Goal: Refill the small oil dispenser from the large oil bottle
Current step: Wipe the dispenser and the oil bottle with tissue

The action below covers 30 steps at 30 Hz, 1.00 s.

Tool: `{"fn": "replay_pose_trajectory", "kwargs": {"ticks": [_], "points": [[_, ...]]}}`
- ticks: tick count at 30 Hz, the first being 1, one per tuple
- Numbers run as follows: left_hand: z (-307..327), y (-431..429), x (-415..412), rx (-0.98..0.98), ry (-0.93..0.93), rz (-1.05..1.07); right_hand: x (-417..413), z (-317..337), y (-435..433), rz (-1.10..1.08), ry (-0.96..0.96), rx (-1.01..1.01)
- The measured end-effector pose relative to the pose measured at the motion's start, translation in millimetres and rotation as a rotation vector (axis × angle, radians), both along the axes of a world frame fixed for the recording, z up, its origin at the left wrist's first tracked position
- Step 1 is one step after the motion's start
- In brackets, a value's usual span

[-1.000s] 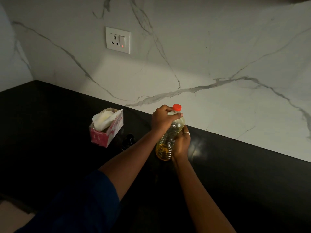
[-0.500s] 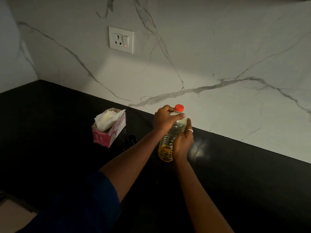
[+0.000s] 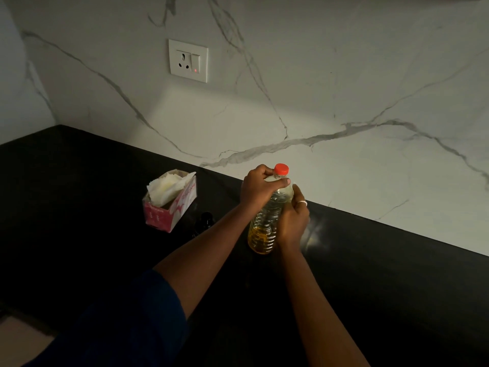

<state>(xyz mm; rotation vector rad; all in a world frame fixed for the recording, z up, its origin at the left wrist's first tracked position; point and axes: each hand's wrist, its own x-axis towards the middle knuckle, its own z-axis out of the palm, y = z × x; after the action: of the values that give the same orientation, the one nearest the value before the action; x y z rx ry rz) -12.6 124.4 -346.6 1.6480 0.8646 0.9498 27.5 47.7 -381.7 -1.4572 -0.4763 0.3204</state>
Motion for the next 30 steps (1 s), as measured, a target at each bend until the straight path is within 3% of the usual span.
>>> {"fn": "replay_pose_trajectory", "kwargs": {"ticks": [3,7,17,21,25,30], "points": [[0,0,-1,0.002,-0.001,-0.016,20,14,3,0.070,-0.062,-0.068],[1,-2,2,0.016,0.020,-0.010,37,12,2,0.160,0.025,-0.138],[1,1,1,0.095,0.078,0.023,3,10,-9,0.100,-0.013,-0.014],[6,5,-4,0.084,0.103,-0.013,24,30,-1,0.136,-0.154,-0.076],[10,6,-9,0.001,0.093,-0.103,43,30,7,0.256,-0.101,-0.123],[12,-3,-7,0.005,0.103,-0.122,29,15,5,0.068,-0.039,-0.095]]}}
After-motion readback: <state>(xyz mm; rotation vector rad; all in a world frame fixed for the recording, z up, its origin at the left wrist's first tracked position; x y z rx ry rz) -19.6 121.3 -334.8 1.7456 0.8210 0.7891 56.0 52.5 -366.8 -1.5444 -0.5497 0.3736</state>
